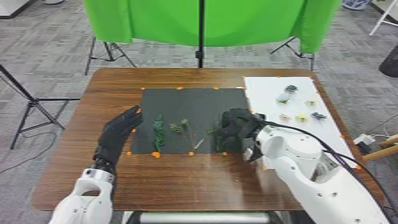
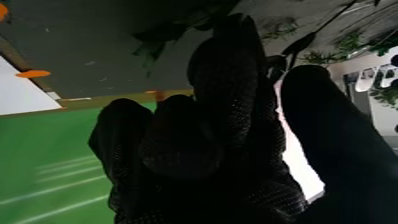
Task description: Arrange flowers
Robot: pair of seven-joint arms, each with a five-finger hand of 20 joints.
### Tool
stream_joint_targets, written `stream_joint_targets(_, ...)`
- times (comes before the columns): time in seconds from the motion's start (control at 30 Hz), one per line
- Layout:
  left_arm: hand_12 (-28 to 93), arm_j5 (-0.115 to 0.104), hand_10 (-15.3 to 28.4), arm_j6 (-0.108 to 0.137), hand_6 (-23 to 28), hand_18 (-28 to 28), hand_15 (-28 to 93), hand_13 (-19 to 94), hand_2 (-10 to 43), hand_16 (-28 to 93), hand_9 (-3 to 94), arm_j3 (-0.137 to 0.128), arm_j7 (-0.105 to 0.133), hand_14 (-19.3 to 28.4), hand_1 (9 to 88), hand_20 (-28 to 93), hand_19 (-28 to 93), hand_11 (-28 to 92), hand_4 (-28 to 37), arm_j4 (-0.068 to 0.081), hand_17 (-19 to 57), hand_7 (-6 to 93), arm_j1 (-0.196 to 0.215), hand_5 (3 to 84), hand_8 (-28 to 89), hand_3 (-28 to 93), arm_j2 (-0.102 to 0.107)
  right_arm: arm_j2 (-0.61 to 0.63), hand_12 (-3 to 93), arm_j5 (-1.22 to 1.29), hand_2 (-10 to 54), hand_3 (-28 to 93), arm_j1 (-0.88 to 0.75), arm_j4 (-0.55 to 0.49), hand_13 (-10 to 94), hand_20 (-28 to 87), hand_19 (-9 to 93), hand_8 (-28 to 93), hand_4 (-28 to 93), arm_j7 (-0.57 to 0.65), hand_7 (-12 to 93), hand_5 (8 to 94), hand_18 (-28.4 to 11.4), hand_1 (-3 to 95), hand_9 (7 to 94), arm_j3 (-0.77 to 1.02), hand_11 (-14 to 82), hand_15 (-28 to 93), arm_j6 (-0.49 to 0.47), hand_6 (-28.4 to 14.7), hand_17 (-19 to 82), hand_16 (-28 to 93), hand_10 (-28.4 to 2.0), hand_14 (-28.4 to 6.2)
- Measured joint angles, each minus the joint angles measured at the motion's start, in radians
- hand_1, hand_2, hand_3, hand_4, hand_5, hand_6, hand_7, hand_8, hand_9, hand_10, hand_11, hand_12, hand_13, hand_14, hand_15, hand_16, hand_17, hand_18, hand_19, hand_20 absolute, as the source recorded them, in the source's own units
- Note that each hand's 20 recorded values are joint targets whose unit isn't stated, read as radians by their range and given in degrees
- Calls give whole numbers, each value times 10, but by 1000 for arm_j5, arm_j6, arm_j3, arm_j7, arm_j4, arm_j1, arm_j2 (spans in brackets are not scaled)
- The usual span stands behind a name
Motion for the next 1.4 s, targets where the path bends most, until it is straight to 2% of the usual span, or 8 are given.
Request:
stream_joint_targets(0.13,156,0,107,0,32,115,84,312,-68,45,414,0,0,145,208,174,8,82,-200,0,26,58,0,423,-49,673,0,0,272,-9,-37,612,-3,0,839,660,932,146,-122,-3,198,757,-161,499,848,2,509,730,-7,4,604,348,-111,-68)
stream_joint_targets(0.37,156,0,107,0,32,115,84,311,-68,45,414,0,0,146,209,174,8,82,-199,0,26,58,-1,423,-49,672,-1,1,271,-81,-76,598,-3,4,836,657,932,160,-152,-22,220,755,-151,562,840,-3,524,733,-7,8,600,348,-102,-58)
stream_joint_targets(0.53,156,0,106,0,30,115,84,312,-70,45,414,1,0,146,211,174,8,82,-199,0,26,59,-1,422,-48,673,-2,1,266,-91,-79,568,-2,7,841,658,932,198,-193,-21,267,754,-149,564,843,-7,533,735,1,16,606,346,-99,-54)
stream_joint_targets(0.83,156,0,107,0,29,115,84,312,-70,45,414,0,0,145,213,174,8,82,-199,0,26,62,-2,422,-49,671,-2,0,262,-90,-31,537,-4,16,853,665,932,219,-212,8,327,785,-154,522,860,-18,527,734,24,22,615,343,-102,-59)
stream_joint_targets(0.93,156,0,107,0,29,114,84,311,-70,45,414,0,0,145,213,174,8,83,-198,0,26,62,-2,421,-50,670,-3,0,262,-90,-20,554,-6,18,857,666,932,172,-223,13,342,794,-158,501,864,-18,523,731,25,22,618,344,-102,-60)
stream_joint_targets(1.03,156,0,107,0,29,115,84,312,-69,45,414,0,-1,146,214,174,8,83,-199,0,25,62,-2,421,-49,669,-3,0,263,-89,-6,574,-9,18,861,667,932,-30,-218,17,379,811,-161,470,871,-16,516,727,25,22,620,347,-104,-63)
stream_joint_targets(1.07,156,0,107,0,29,114,84,312,-69,45,414,0,-1,145,214,174,8,83,-199,0,25,61,-2,421,-49,669,-3,-1,262,-89,1,569,-10,18,864,667,932,-49,-217,18,383,814,-161,466,873,-15,514,726,25,22,621,346,-104,-65)
stream_joint_targets(1.4,155,1,107,0,30,114,84,311,-69,45,414,0,-2,145,214,174,8,82,-198,0,25,61,-1,422,-49,669,-3,-3,263,-70,144,492,-18,16,871,667,932,-67,-184,33,366,843,-166,408,889,-2,496,719,25,18,625,348,-110,-70)
